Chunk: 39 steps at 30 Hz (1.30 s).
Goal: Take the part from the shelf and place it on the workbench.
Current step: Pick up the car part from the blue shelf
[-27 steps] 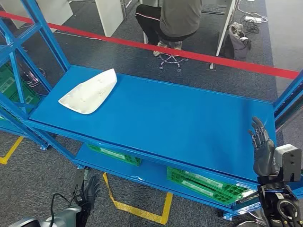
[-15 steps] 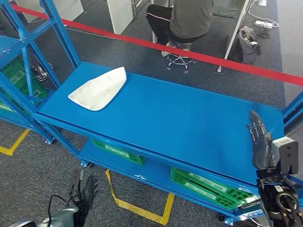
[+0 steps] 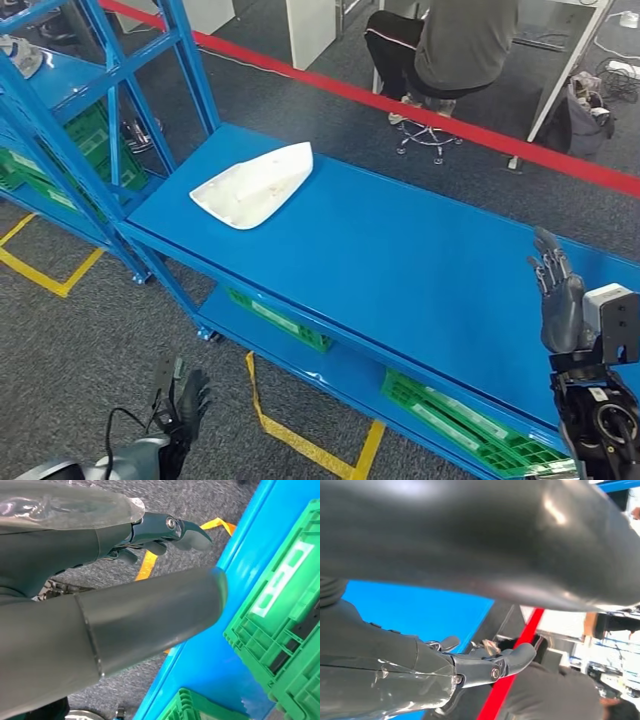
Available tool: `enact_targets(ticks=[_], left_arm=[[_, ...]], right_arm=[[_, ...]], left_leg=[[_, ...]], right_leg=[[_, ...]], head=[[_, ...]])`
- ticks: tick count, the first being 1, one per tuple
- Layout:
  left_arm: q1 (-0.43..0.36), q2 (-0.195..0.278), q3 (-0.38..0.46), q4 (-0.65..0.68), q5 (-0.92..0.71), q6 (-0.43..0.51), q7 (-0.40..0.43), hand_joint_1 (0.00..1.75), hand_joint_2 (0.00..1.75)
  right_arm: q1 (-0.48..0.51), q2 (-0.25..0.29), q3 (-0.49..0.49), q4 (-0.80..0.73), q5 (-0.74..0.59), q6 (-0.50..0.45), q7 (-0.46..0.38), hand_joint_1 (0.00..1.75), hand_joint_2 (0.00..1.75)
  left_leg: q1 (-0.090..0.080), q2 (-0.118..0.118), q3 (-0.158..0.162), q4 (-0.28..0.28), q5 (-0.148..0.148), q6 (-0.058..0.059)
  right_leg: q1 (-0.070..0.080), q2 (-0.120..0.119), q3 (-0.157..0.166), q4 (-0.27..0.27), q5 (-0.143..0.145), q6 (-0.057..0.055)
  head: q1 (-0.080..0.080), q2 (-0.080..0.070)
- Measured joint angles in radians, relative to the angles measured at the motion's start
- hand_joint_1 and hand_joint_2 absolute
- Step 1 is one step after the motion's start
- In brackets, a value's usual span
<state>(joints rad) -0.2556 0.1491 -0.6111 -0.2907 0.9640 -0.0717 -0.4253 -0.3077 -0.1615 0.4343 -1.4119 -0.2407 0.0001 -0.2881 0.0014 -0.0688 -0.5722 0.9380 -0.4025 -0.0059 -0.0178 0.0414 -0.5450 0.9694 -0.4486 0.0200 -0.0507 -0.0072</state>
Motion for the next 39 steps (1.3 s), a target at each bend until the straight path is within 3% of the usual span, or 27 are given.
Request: enact_targets(ticks=[2, 4, 7, 8, 9, 10, 12, 14, 17, 19, 22, 23, 24, 25, 27, 29, 30, 32, 34, 35, 37, 39], left_arm=[[0.005, 0.001, 0.000, 0.000, 0.001, 0.000, -0.001, 0.00, 0.00], [0.005, 0.002, 0.000, 0.000, 0.001, 0.001, -0.001, 0.00, 0.00], [0.004, 0.003, 0.000, 0.000, 0.003, 0.001, -0.003, 0.00, 0.00], [0.007, 0.002, 0.000, 0.000, 0.003, 0.001, -0.003, 0.00, 0.00], [0.009, 0.002, 0.000, 0.000, 0.003, 0.000, -0.003, 0.00, 0.00], [0.011, 0.003, 0.000, 0.000, 0.003, 0.000, -0.004, 0.00, 0.00], [0.010, 0.005, 0.000, 0.000, 0.003, -0.001, -0.007, 0.00, 0.00], [0.008, 0.007, 0.000, 0.000, 0.002, -0.001, -0.012, 0.00, 0.00], [0.009, 0.008, 0.000, 0.000, -0.003, -0.001, -0.016, 0.00, 0.00], [0.009, 0.009, 0.000, 0.000, -0.004, -0.001, -0.016, 0.00, 0.00], [0.007, 0.008, 0.000, 0.000, -0.004, -0.002, -0.016, 0.00, 0.00], [0.008, 0.008, 0.000, 0.000, -0.004, -0.002, -0.016, 0.00, 0.00], [0.009, 0.008, 0.000, 0.000, -0.004, -0.002, -0.016, 0.00, 0.00], [0.009, 0.007, 0.000, 0.000, -0.004, -0.002, -0.016, 0.00, 0.00], [0.009, 0.006, 0.000, 0.000, -0.003, -0.002, -0.015, 0.00, 0.00], [0.008, 0.005, 0.000, 0.000, -0.002, -0.003, -0.014, 0.00, 0.00], [0.008, 0.005, 0.000, 0.000, -0.002, -0.005, -0.014, 0.00, 0.00], [0.010, 0.006, 0.000, 0.000, 0.000, -0.010, -0.012, 0.00, 0.00], [0.012, 0.008, 0.000, 0.000, 0.000, -0.015, -0.011, 0.00, 0.00], [0.011, 0.009, 0.000, 0.000, 0.001, -0.016, -0.011, 0.00, 0.00], [0.009, 0.009, 0.000, 0.000, 0.003, -0.019, -0.012, 0.00, 0.00], [0.013, 0.009, 0.000, 0.000, 0.005, -0.020, -0.012, 0.00, 0.00]], right_arm=[[-0.004, 0.000, 0.003, 0.003, 0.000, 0.001, 0.000, 0.00, 0.00], [-0.010, 0.000, 0.005, 0.004, 0.000, 0.002, 0.000, 0.00, 0.00], [-0.014, -0.001, 0.006, 0.009, 0.000, 0.003, 0.001, 0.00, 0.00], [-0.014, -0.001, 0.006, 0.011, 0.000, 0.003, 0.002, 0.00, 0.00], [-0.014, -0.001, 0.007, 0.012, 0.000, 0.003, 0.004, 0.00, 0.00], [-0.014, -0.001, 0.007, 0.012, 0.000, 0.003, 0.007, 0.00, 0.00], [-0.017, -0.001, 0.009, 0.013, 0.000, 0.002, 0.012, 0.00, 0.00], [-0.020, -0.002, 0.009, 0.012, -0.001, -0.002, 0.018, 0.00, 0.00], [-0.021, -0.003, 0.012, 0.012, -0.002, -0.007, 0.024, 0.00, 0.00], [-0.023, -0.005, 0.014, 0.012, -0.003, -0.008, 0.025, 0.00, 0.00], [-0.023, -0.012, 0.017, 0.012, -0.003, -0.009, 0.026, 0.00, 0.00], [-0.021, -0.014, 0.018, 0.013, -0.003, -0.009, 0.026, 0.00, 0.00], [-0.020, -0.015, 0.018, 0.013, -0.003, -0.009, 0.027, 0.00, 0.00], [-0.020, -0.016, 0.020, 0.014, -0.003, -0.009, 0.027, 0.00, 0.00], [-0.021, -0.019, 0.021, 0.014, -0.003, -0.010, 0.028, 0.00, 0.00], [-0.022, -0.020, 0.023, 0.014, -0.005, -0.011, 0.028, 0.00, 0.00], [-0.021, -0.020, 0.024, 0.014, -0.006, -0.011, 0.028, 0.00, 0.00], [-0.020, -0.020, 0.025, 0.014, -0.007, -0.013, 0.028, 0.00, 0.00], [-0.019, -0.020, 0.025, 0.010, -0.007, -0.014, 0.027, 0.00, 0.00], [-0.019, -0.020, 0.026, 0.009, -0.007, -0.014, 0.027, 0.00, 0.00], [-0.018, -0.020, 0.026, 0.007, -0.007, -0.014, 0.026, 0.00, 0.00], [-0.014, -0.020, 0.026, 0.007, -0.007, -0.015, 0.026, 0.00, 0.00]], left_leg=[[0.003, -0.005, -0.005, 0.001, 0.001, -0.011], [0.004, 0.018, -0.026, 0.049, -0.028, -0.020], [0.007, 0.054, -0.131, 0.253, -0.115, -0.031], [0.008, 0.057, -0.158, 0.302, -0.126, -0.032], [0.008, 0.059, -0.167, 0.314, -0.119, -0.033], [0.008, 0.060, -0.152, 0.280, -0.093, -0.031], [0.006, 0.076, -0.079, 0.132, -0.024, -0.023], [-0.001, 0.094, -0.024, 0.020, 0.011, -0.012], [-0.004, 0.084, -0.016, -0.002, 0.014, 0.002], [0.000, 0.074, -0.010, -0.008, 0.016, 0.012], [0.001, 0.059, -0.006, -0.010, 0.016, 0.021], [0.001, 0.053, -0.006, -0.010, 0.015, 0.022], [0.001, 0.046, -0.005, -0.010, 0.015, 0.022], [0.001, 0.038, -0.004, -0.009, 0.014, 0.022], [0.001, 0.022, -0.001, -0.006, 0.011, 0.018], [-0.001, 0.008, -0.005, -0.001, 0.010, 0.010], [-0.001, 0.001, -0.009, 0.001, 0.011, 0.005], [0.000, -0.013, -0.017, 0.002, 0.017, -0.006], [0.000, 0.002, -0.029, 0.027, 0.001, -0.015], [-0.001, 0.019, -0.051, 0.072, -0.023, -0.020], [0.001, 0.050, -0.122, 0.214, -0.087, -0.029], [0.005, 0.057, -0.174, 0.312, -0.113, -0.034]], right_leg=[[0.000, -0.011, 0.005, -0.006, 0.002, -0.011], [-0.001, -0.024, 0.010, -0.013, 0.006, -0.024], [0.003, -0.047, 0.012, -0.016, 0.006, -0.035], [0.004, -0.054, 0.013, -0.016, 0.005, -0.036], [0.005, -0.060, 0.013, -0.016, 0.004, -0.037], [0.006, -0.066, 0.015, -0.016, 0.003, -0.037], [0.008, -0.076, 0.018, -0.016, 0.000, -0.034], [0.013, -0.084, 0.020, -0.015, -0.005, -0.026], [0.016, -0.095, 0.023, -0.017, -0.012, -0.012], [0.013, -0.078, 0.009, 0.018, -0.039, -0.002], [0.010, -0.047, -0.079, 0.213, -0.133, 0.006], [0.010, -0.045, -0.109, 0.271, -0.149, 0.008], [0.009, -0.045, -0.123, 0.294, -0.146, 0.009], [0.008, -0.044, -0.118, 0.274, -0.121, 0.010], [0.003, -0.029, -0.063, 0.142, -0.042, 0.007], [0.000, -0.005, -0.010, 0.027, -0.001, 0.002], [0.001, 0.001, 0.001, 0.004, 0.000, -0.001], [0.003, -0.007, 0.008, -0.005, -0.001, -0.010], [0.001, -0.023, 0.013, -0.013, 0.004, -0.021], [0.000, -0.033, 0.016, -0.017, 0.006, -0.027], [0.004, -0.055, 0.017, -0.019, 0.006, -0.034], [0.007, -0.076, 0.016, -0.019, 0.005, -0.038]], head=[[-0.003, 0.000], [-0.009, 0.000], [-0.019, 0.000], [-0.019, 0.000], [-0.020, 0.000], [-0.021, 0.000], [-0.024, 0.000], [-0.025, 0.000], [-0.020, 0.000], [-0.015, 0.000], [-0.005, 0.000], [-0.004, 0.000], [-0.003, 0.000], [-0.002, 0.000], [0.001, 0.000], [0.003, 0.000], [0.003, 0.000], [0.001, 0.000], [-0.004, 0.000], [-0.008, 0.000], [-0.015, 0.000], [-0.017, 0.000]])
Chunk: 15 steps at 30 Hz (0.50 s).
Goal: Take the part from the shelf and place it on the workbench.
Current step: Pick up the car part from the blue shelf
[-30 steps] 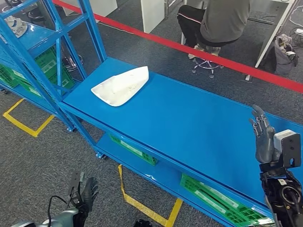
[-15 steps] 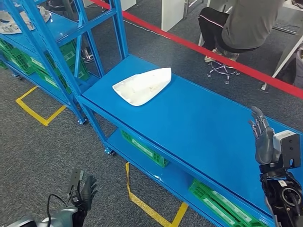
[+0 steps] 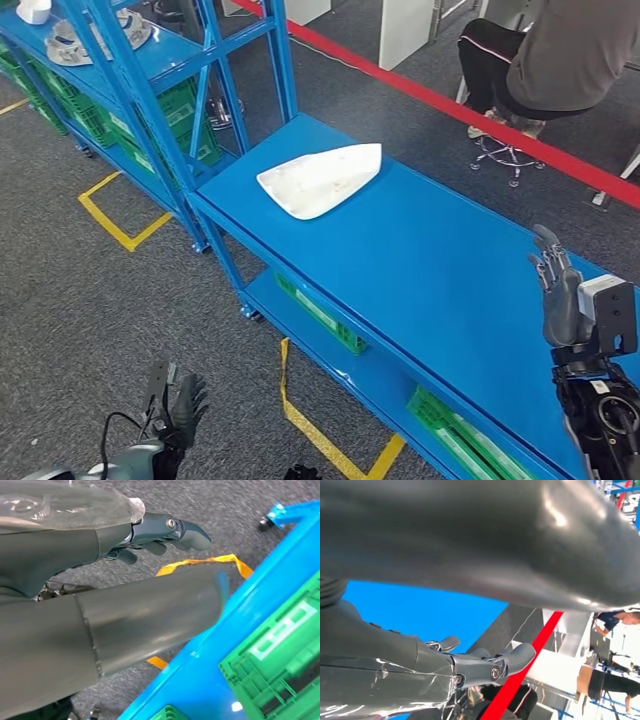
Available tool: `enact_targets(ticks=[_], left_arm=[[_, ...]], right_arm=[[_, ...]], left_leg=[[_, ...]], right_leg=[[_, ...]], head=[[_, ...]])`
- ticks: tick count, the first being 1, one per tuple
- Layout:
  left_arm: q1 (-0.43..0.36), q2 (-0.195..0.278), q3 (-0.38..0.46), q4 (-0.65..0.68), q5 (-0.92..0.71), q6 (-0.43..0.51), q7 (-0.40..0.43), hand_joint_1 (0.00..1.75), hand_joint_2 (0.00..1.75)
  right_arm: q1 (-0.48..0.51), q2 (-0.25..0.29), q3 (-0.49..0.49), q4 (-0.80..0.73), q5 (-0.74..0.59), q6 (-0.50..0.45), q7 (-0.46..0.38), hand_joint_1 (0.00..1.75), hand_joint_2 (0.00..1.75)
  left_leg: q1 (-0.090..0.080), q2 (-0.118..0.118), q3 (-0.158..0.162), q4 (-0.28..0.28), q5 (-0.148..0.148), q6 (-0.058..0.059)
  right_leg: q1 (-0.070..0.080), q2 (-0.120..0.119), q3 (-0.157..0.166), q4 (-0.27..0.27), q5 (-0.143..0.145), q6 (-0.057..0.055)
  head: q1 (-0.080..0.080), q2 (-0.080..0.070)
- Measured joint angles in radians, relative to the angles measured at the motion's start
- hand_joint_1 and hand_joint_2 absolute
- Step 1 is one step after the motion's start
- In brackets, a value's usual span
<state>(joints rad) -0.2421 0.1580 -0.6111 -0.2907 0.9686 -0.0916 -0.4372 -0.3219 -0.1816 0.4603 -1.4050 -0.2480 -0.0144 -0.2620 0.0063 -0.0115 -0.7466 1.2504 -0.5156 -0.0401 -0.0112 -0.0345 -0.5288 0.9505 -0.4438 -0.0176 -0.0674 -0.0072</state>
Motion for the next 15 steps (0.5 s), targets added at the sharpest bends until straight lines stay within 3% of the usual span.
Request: enact_targets(ticks=[1, 2, 4, 6, 8, 9, 11, 13, 14, 15], left_arm=[[0.003, 0.000, 0.000, 0.000, 0.001, 0.000, 0.000, 0.00, 0.00], [0.004, 0.000, 0.000, 0.000, 0.001, 0.000, 0.000, 0.00, 0.00], [0.000, 0.002, 0.000, 0.000, 0.002, 0.000, 0.000, 0.00, 0.00], [-0.005, 0.003, 0.000, 0.000, 0.002, -0.001, -0.001, 0.00, 0.00], [-0.005, 0.004, 0.000, 0.000, 0.002, -0.001, -0.002, 0.00, 0.00], [-0.002, 0.004, 0.000, 0.000, 0.003, -0.001, -0.002, 0.00, 0.00], [0.000, 0.004, 0.000, 0.000, 0.004, -0.002, -0.003, 0.00, 0.00], [-0.001, 0.004, 0.000, 0.000, 0.007, -0.002, -0.003, 0.00, 0.00], [0.000, 0.004, 0.000, 0.000, 0.008, -0.001, -0.003, 0.00, 0.00], [0.002, 0.004, 0.000, 0.000, 0.009, -0.001, -0.003, 0.00, 0.00]], right_arm=[[0.001, 0.000, 0.000, 0.000, 0.000, 0.000, 0.000, 0.00, 0.00], [0.002, 0.000, 0.001, 0.000, 0.000, -0.001, 0.000, 0.00, 0.00], [0.003, 0.000, 0.002, -0.003, 0.000, 0.000, 0.000, 0.00, 0.00], [0.004, -0.001, 0.003, -0.006, 0.000, -0.001, 0.000, 0.00, 0.00], [0.005, -0.001, 0.005, -0.008, 0.001, -0.002, -0.001, 0.00, 0.00], [0.005, -0.002, 0.006, -0.009, 0.001, -0.002, 0.000, 0.00, 0.00], [0.005, -0.002, 0.007, -0.012, 0.002, -0.003, -0.001, 0.00, 0.00], [0.008, -0.003, 0.008, -0.014, 0.003, -0.004, 0.000, 0.00, 0.00], [0.010, -0.004, 0.008, -0.014, 0.003, -0.004, 0.000, 0.00, 0.00], [0.012, -0.004, 0.009, -0.014, 0.004, -0.004, 0.001, 0.00, 0.00]], left_leg=[[0.001, 0.003, 0.003, -0.008, 0.014, 0.000], [0.002, 0.009, 0.027, -0.057, 0.043, 0.001], [-0.003, 0.053, 0.107, -0.210, 0.102, 0.009], [-0.011, 0.084, 0.154, -0.299, 0.126, 0.021], [-0.014, 0.065, 0.156, -0.311, 0.127, 0.032], [-0.012, 0.052, 0.158, -0.314, 0.129, 0.037], [-0.007, 0.030, 0.162, -0.319, 0.133, 0.049], [-0.005, 0.006, 0.163, -0.319, 0.133, 0.056], [-0.006, -0.008, 0.164, -0.319, 0.133, 0.057], [-0.006, -0.022, 0.164, -0.319, 0.133, 0.057]], right_leg=[[0.001, -0.010, 0.000, 0.000, -0.001, 0.000], [0.001, -0.020, 0.001, 0.000, -0.002, 0.000], [0.005, -0.040, 0.004, 0.002, -0.006, 0.005], [0.011, -0.058, 0.008, 0.002, -0.012, 0.015], [0.013, -0.080, 0.013, 0.000, -0.018, 0.024], [0.011, -0.078, 0.013, 0.005, -0.024, 0.030], [0.006, -0.035, -0.009, 0.060, -0.062, 0.039], [0.003, 0.016, -0.071, 0.197, -0.129, 0.044], [0.002, 0.026, -0.104, 0.267, -0.155, 0.046], [0.002, 0.030, -0.127, 0.311, -0.163, 0.046]], head=[[-0.001, 0.000], [-0.002, 0.000], [-0.006, 0.000], [-0.007, 0.000], [-0.003, 0.000], [0.000, 0.000], [0.004, 0.000], [0.011, 0.000], [0.013, 0.000], [0.014, 0.000]])
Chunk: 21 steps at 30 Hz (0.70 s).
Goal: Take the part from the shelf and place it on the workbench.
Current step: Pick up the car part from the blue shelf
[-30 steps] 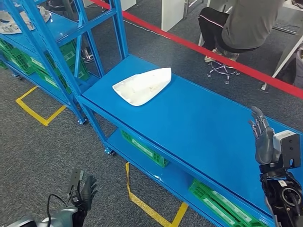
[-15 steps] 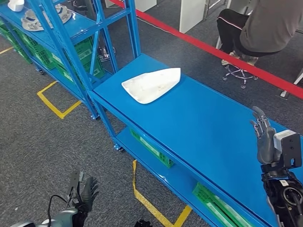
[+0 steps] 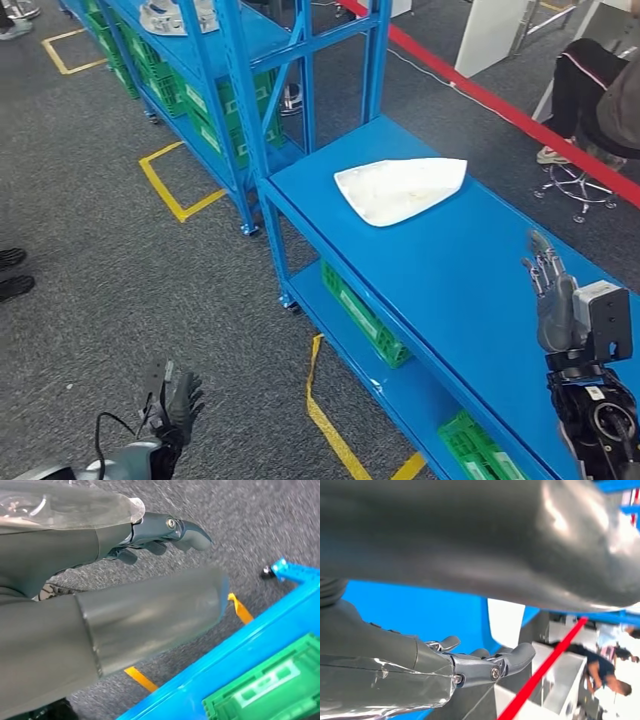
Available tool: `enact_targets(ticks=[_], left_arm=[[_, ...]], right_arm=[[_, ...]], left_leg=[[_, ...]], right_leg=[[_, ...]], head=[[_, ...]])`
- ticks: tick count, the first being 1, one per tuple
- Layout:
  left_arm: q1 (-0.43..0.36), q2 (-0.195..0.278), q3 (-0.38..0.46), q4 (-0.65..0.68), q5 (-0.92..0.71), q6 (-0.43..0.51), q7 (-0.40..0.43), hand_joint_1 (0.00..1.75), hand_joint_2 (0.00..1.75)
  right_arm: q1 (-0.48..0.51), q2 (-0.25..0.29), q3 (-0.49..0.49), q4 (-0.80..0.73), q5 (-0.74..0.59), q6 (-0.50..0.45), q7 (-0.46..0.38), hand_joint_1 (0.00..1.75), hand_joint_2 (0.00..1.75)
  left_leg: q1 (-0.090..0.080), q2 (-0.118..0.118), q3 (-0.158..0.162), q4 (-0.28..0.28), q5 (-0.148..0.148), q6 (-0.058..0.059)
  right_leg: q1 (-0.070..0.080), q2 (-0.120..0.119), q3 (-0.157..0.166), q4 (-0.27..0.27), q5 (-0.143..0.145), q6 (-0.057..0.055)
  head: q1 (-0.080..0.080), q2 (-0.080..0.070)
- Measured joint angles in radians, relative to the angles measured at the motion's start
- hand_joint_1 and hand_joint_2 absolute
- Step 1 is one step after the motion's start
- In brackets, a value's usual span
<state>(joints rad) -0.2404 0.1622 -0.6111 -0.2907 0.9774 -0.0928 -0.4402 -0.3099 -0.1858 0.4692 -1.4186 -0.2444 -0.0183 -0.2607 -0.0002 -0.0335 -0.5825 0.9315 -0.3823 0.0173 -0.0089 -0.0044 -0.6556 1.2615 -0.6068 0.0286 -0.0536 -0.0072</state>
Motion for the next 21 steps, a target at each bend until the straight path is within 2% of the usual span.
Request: enact_targets(ticks=[1, 2, 3, 4, 5, 6, 7, 8, 9, 10, 11, 13, 14, 15, 16, 17, 19, 20, 21], left_arm=[[0.003, 0.000, 0.000, 0.000, 0.001, 0.000, 0.000, 0.00, 0.00], [0.005, -0.001, 0.000, 0.000, 0.001, 0.001, 0.000, 0.00, 0.00], [0.007, -0.001, 0.000, 0.000, 0.002, 0.001, 0.000, 0.00, 0.00], [0.007, -0.002, 0.000, 0.000, 0.002, 0.001, 0.000, 0.00, 0.00], [0.007, -0.002, 0.000, 0.000, 0.002, 0.002, 0.000, 0.00, 0.00], [0.007, -0.002, 0.000, 0.000, 0.003, 0.002, 0.000, 0.00, 0.00], [0.008, 0.000, 0.000, 0.000, 0.003, 0.002, 0.000, 0.00, 0.00], [0.011, 0.001, 0.000, 0.000, 0.004, 0.003, 0.000, 0.00, 0.00], [0.015, 0.002, 0.000, 0.000, 0.005, 0.003, 0.000, 0.00, 0.00], [0.018, 0.004, 0.000, 0.000, 0.005, 0.003, 0.000, 0.00, 0.00], [0.018, 0.005, 0.000, 0.000, 0.007, 0.003, 0.000, 0.00, 0.00], [0.014, 0.006, 0.000, 0.000, 0.009, 0.004, -0.001, 0.00, 0.00], [0.014, 0.005, 0.000, 0.000, 0.010, 0.004, -0.001, 0.00, 0.00], [0.016, 0.004, 0.000, 0.000, 0.011, 0.004, -0.001, 0.00, 0.00], [0.019, 0.004, 0.000, 0.000, 0.012, 0.004, -0.001, 0.00, 0.00], [0.021, 0.004, 0.000, 0.000, 0.013, 0.004, -0.001, 0.00, 0.00], [0.023, 0.006, 0.000, 0.000, 0.016, 0.004, -0.001, 0.00, 0.00], [0.023, 0.007, 0.000, 0.000, 0.017, 0.003, -0.002, 0.00, 0.00], [0.024, 0.008, 0.000, 0.000, 0.017, 0.003, -0.003, 0.00, 0.00]], right_arm=[[0.001, 0.000, 0.001, 0.000, 0.001, 0.000, 0.000, 0.00, 0.00], [0.000, 0.000, 0.001, 0.000, 0.003, 0.000, 0.001, 0.00, 0.00], [-0.001, 0.000, 0.001, 0.000, 0.005, 0.000, 0.001, 0.00, 0.00], [-0.003, 0.000, 0.001, 0.000, 0.007, 0.000, 0.001, 0.00, 0.00], [-0.005, 0.000, 0.002, 0.000, 0.010, 0.000, 0.001, 0.00, 0.00], [-0.006, 0.000, 0.002, 0.000, 0.012, 0.001, 0.002, 0.00, 0.00], [-0.006, 0.000, 0.002, 0.001, 0.014, 0.002, 0.003, 0.00, 0.00], [-0.008, 0.000, 0.003, 0.001, 0.016, 0.003, 0.004, 0.00, 0.00], [-0.011, 0.000, 0.003, 0.001, 0.017, 0.004, 0.005, 0.00, 0.00], [-0.015, 0.000, 0.003, 0.001, 0.017, 0.006, 0.005, 0.00, 0.00], [-0.019, 0.000, 0.004, 0.001, 0.018, 0.007, 0.005, 0.00, 0.00], [-0.022, 0.000, 0.003, 0.001, 0.019, 0.008, 0.007, 0.00, 0.00], [-0.023, -0.001, 0.003, 0.001, 0.020, 0.009, 0.008, 0.00, 0.00], [-0.023, -0.001, 0.003, 0.002, 0.020, 0.009, 0.010, 0.00, 0.00], [-0.024, -0.001, 0.003, 0.003, 0.021, 0.010, 0.011, 0.00, 0.00], [-0.025, -0.001, 0.004, 0.003, 0.021, 0.010, 0.013, 0.00, 0.00], [-0.030, -0.001, 0.006, 0.003, 0.022, 0.010, 0.017, 0.00, 0.00], [-0.035, -0.001, 0.007, 0.003, 0.021, 0.008, 0.020, 0.00, 0.00], [-0.039, -0.001, 0.008, 0.004, 0.020, 0.006, 0.023, 0.00, 0.00]], left_leg=[[0.000, -0.015, 0.001, 0.000, 0.000, 0.000], [0.000, -0.030, 0.003, 0.001, 0.000, -0.001], [0.000, -0.044, 0.005, 0.002, -0.001, -0.002], [0.000, -0.058, 0.006, 0.004, -0.002, -0.004], [0.000, -0.072, 0.003, 0.007, -0.002, -0.008], [0.001, -0.084, -0.002, 0.009, -0.001, -0.014], [0.002, -0.097, -0.008, 0.010, 0.002, -0.020], [0.004, -0.111, -0.014, 0.009, 0.006, -0.027], [0.006, -0.113, -0.018, 0.010, 0.006, -0.033], [0.005, -0.097, -0.025, 0.021, -0.001, -0.037], [0.004, -0.068, -0.041, 0.052, -0.019, -0.041], [0.003, 0.000, -0.104, 0.175, -0.080, -0.049], [0.005, 0.015, -0.141, 0.247, -0.108, -0.053], [0.008, 0.022, -0.167, 0.298, -0.122, -0.056], [0.010, 0.025, -0.174, 0.312, -0.118, -0.058], [0.012, 0.028, -0.159, 0.283, -0.096, -0.058], [0.013, 0.037, -0.080, 0.138, -0.035, -0.054], [0.011, 0.042, -0.044, 0.071, -0.013, -0.049], [0.009, 0.046, -0.019, 0.028, -0.002, -0.044]], right_leg=[[0.000, 0.002, -0.005, 0.003, 0.013, 0.000], [-0.001, 0.005, 0.010, -0.037, 0.046, -0.002], [-0.003, 0.018, 0.039, -0.106, 0.089, -0.004], [-0.005, 0.045, 0.070, -0.179, 0.125, -0.006], [-0.010, 0.072, 0.098, -0.242, 0.148, -0.008], [-0.011, 0.093, 0.114, -0.277, 0.157, -0.010], [-0.011, 0.101, 0.121, -0.290, 0.154, -0.013], [-0.011, 0.091, 0.125, -0.295, 0.154, -0.017], [-0.010, 0.078, 0.125, -0.297, 0.156, -0.023], [-0.011, 0.064, 0.128, -0.302, 0.158, -0.029], [-0.011, 0.049, 0.131, -0.307, 0.161, -0.035], [-0.007, 0.017, 0.133, -0.311, 0.162, -0.044], [-0.004, 0.000, 0.132, -0.311, 0.161, -0.047], [-0.002, -0.014, 0.132, -0.311, 0.160, -0.048], [-0.002, -0.027, 0.132, -0.311, 0.158, -0.048], [-0.001, -0.036, 0.132, -0.311, 0.157, -0.048], [-0.001, -0.051, 0.135, -0.310, 0.154, -0.043], [0.001, -0.056, 0.135, -0.310, 0.151, -0.038], [0.002, -0.059, 0.135, -0.309, 0.149, -0.034]], head=[[0.001, 0.000], [0.001, 0.000], [0.002, 0.000], [0.003, 0.000], [0.003, 0.000], [0.003, 0.000], [0.003, 0.000], [0.002, 0.000], [0.002, 0.000], [0.000, 0.000], [-0.004, 0.000], [-0.012, 0.000], [-0.014, 0.000], [-0.014, 0.000], [-0.014, 0.000], [-0.015, 0.000], [-0.017, 0.000], [-0.019, 0.000], [-0.018, 0.000]])
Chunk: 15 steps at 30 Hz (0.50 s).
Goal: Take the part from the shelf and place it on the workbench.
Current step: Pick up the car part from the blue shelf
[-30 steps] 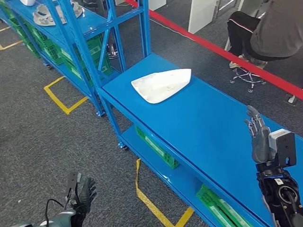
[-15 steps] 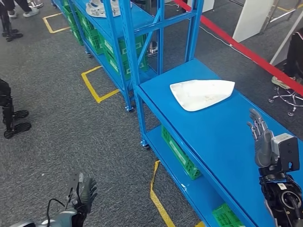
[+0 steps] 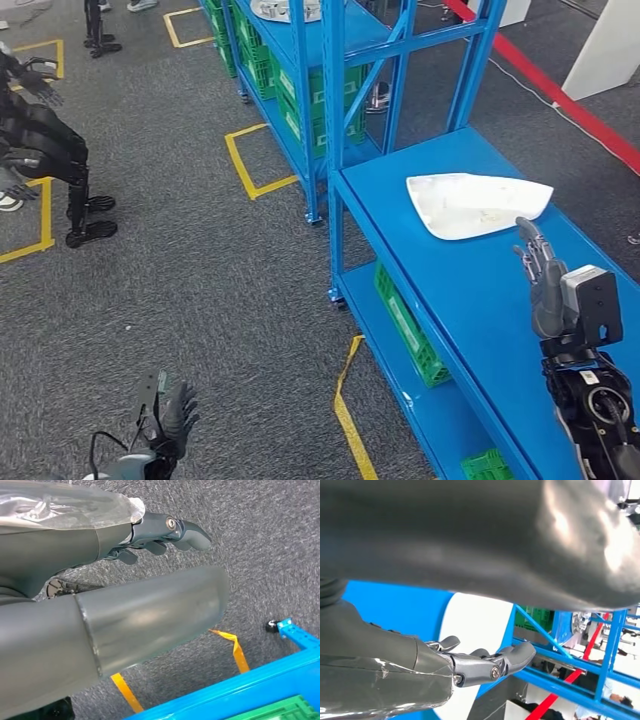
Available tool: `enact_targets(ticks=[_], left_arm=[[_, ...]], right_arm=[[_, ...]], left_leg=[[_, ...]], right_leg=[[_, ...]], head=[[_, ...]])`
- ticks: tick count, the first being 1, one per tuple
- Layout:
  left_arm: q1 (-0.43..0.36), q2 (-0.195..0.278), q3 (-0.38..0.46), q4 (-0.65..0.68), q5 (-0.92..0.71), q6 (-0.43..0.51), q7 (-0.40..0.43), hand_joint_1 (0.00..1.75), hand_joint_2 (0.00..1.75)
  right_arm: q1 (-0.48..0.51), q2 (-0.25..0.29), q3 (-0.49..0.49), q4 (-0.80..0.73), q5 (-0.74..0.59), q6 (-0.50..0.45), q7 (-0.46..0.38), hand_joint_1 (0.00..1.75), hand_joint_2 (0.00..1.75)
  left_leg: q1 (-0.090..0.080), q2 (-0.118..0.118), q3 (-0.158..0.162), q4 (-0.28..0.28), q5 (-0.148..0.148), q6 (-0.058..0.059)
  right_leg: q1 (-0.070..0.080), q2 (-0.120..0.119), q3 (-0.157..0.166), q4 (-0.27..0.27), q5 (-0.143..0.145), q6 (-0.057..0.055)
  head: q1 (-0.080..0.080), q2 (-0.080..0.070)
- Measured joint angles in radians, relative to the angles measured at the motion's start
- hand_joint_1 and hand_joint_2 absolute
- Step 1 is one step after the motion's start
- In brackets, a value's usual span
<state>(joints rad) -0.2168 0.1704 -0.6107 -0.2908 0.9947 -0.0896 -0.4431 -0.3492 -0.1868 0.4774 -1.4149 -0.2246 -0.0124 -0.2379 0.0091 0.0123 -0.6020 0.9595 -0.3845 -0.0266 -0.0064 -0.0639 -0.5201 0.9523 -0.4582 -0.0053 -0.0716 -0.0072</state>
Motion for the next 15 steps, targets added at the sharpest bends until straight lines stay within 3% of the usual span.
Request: enact_targets(ticks=[4, 15], left_arm=[[0.006, 0.003, 0.000, 0.000, 0.001, 0.000, -0.001, 0.00, 0.00], [0.006, 0.004, 0.000, 0.000, 0.001, -0.001, -0.001, 0.00, 0.00]], right_arm=[[-0.008, 0.000, 0.005, 0.001, -0.011, -0.008, 0.007, 0.00, 0.00], [-0.008, 0.000, 0.009, 0.002, -0.013, -0.010, 0.008, 0.00, 0.00]], left_leg=[[-0.004, -0.001, 0.013, -0.020, 0.001, 0.007], [-0.010, -0.001, 0.014, -0.019, -0.003, 0.020]], right_leg=[[0.004, -0.002, 0.002, 0.003, -0.008, -0.007], [-0.001, 0.000, 0.009, -0.011, 0.000, 0.012]], head=[[0.011, 0.000], [0.014, 0.000]])
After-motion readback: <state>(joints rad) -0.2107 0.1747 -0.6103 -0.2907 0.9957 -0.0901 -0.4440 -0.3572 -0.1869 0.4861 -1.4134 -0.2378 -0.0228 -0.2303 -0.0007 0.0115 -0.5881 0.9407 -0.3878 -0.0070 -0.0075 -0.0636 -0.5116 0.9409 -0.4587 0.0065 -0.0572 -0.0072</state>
